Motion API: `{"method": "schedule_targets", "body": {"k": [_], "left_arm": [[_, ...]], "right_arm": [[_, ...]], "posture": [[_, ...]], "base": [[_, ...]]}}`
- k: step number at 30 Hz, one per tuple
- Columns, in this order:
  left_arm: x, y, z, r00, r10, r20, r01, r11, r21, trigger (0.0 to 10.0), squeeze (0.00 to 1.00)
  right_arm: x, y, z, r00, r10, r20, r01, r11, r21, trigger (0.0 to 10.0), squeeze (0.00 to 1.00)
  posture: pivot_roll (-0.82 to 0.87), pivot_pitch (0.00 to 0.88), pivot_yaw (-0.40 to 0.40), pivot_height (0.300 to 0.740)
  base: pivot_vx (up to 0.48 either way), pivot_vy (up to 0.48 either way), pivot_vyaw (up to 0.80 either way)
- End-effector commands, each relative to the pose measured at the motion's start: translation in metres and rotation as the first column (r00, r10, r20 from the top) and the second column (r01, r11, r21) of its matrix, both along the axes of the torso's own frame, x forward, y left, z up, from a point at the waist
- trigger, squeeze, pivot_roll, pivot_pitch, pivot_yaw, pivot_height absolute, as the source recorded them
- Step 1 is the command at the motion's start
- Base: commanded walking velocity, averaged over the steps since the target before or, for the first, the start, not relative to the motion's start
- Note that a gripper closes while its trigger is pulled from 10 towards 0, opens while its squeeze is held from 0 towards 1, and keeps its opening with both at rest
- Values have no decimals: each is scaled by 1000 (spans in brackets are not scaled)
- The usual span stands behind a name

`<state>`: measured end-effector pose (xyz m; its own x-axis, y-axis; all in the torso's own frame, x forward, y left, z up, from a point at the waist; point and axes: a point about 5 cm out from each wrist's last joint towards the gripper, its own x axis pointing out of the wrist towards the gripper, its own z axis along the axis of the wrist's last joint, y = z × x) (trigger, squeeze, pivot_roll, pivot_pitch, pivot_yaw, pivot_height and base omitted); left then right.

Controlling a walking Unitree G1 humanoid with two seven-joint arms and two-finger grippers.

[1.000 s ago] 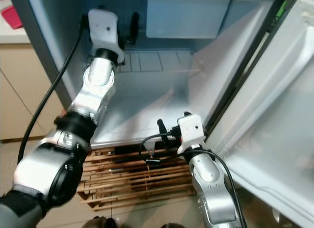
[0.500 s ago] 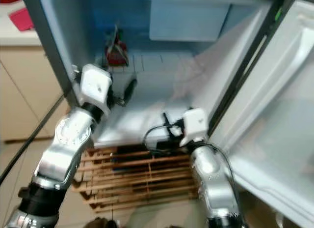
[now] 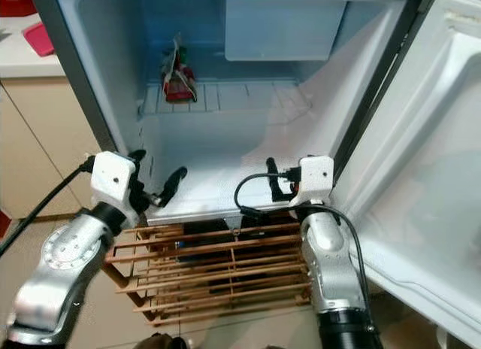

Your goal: Restocking fridge

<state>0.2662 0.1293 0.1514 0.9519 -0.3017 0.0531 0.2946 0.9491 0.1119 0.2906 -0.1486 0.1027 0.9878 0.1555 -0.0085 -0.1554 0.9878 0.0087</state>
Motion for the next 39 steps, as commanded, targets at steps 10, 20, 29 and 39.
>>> {"method": "schedule_targets", "body": {"k": [10,20,29,39], "left_arm": [[15,-5,7,996,58,63,-57,998,-19,10000,0],[20,-7,11,995,58,85,-56,998,-22,10000,0],[23,-10,9,994,59,92,-58,998,-17,10000,0],[29,-16,1,996,43,80,-42,999,-19,10000,0]], "right_arm": [[5,-4,7,999,15,32,-15,1000,-22,10000,0],[1,-4,2,1000,11,17,-10,1000,-23,10000,0],[-5,1,-6,999,34,-12,-34,999,-27,10000,0],[-11,-9,-15,999,32,-41,-35,997,-76,10000,0]], "posture": [[-38,0,-28,740],[-33,0,-24,740],[-32,0,-31,740],[-42,0,-24,740]], "base": [[-120,0,0],[-431,0,0],[-233,0,0],[0,-282,0]]}}
